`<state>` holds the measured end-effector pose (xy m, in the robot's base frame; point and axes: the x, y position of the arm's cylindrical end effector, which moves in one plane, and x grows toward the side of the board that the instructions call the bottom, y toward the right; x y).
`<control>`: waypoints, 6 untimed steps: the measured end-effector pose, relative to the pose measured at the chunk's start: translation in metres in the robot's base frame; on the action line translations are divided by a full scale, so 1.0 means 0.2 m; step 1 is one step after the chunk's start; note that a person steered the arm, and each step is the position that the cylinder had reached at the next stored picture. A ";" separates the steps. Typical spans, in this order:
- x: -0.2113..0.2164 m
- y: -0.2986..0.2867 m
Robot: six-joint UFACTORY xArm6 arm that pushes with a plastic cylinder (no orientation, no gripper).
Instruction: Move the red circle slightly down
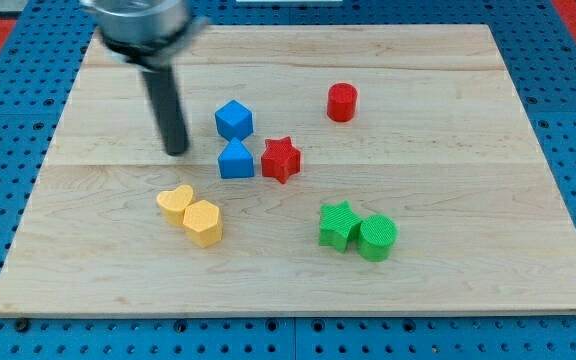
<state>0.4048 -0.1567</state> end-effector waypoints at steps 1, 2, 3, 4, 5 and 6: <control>-0.36 0.10; -0.54 0.49; -0.42 0.90; -0.38 1.05; -0.28 0.96; -0.06 0.92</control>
